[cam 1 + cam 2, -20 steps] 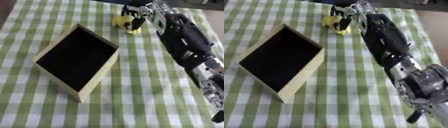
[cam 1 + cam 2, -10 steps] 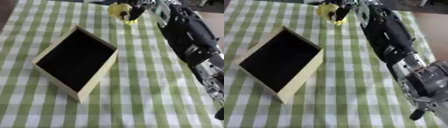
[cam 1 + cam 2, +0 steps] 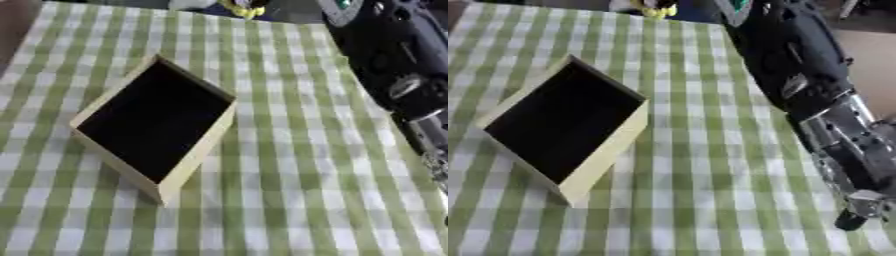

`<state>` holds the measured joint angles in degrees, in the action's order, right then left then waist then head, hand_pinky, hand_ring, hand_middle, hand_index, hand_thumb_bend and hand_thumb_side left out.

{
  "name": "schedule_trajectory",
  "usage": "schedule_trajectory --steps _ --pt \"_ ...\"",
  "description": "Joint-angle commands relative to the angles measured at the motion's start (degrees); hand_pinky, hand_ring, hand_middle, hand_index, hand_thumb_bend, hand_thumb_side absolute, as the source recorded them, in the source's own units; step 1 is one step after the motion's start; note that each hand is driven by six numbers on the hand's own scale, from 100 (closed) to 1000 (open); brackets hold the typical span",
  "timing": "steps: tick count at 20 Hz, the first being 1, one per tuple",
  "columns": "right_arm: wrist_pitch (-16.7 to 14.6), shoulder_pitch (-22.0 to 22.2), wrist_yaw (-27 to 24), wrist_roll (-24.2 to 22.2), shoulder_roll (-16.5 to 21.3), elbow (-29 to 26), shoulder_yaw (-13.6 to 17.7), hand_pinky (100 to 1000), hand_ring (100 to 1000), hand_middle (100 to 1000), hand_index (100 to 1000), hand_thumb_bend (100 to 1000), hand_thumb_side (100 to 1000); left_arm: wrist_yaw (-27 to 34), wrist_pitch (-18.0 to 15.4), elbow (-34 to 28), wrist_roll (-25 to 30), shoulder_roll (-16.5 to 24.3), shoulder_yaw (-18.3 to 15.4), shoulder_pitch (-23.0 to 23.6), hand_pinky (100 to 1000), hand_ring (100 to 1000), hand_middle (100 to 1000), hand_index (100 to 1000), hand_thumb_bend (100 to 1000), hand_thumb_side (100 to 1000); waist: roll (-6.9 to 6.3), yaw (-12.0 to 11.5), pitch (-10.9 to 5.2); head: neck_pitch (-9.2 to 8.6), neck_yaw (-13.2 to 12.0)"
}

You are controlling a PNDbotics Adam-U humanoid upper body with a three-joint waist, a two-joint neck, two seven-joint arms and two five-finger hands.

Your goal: Pick up objects on the table and place them in the box.

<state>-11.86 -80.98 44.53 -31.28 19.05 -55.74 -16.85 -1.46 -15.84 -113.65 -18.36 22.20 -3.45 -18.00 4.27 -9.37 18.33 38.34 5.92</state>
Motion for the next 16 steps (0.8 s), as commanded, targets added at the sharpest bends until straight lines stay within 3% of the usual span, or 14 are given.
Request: schedule_trajectory --steps 1,10,16 --pt "0.1 -1.4 -2.8 -2.3 0.1 -5.0 -2.7 444 512 378 570 100 100 0.5 -0.5 -0.9 -0.1 1.6 -0.7 -0.7 544 588 654 788 393 585 -0.53 -0.2 -1.6 0.56 0.1" --pt "1.9 2.3 -6.7 -6.0 -3.9 -16.8 -8.7 446 513 381 571 100 100 0.7 -2.0 -0.9 -2.1 2.2 -1.5 -1.2 549 592 657 788 408 567 -0.42 -0.9 -1.79 1.88 0.8" --pt "2.2 5.3 -5.0 -6.8 -6.3 -21.4 -12.2 450 516 387 570 100 100 0.4 -3.0 -0.9 -2.7 2.6 -1.5 -1.5 550 593 657 787 412 563 -0.32 -1.1 -1.57 1.74 0.5"
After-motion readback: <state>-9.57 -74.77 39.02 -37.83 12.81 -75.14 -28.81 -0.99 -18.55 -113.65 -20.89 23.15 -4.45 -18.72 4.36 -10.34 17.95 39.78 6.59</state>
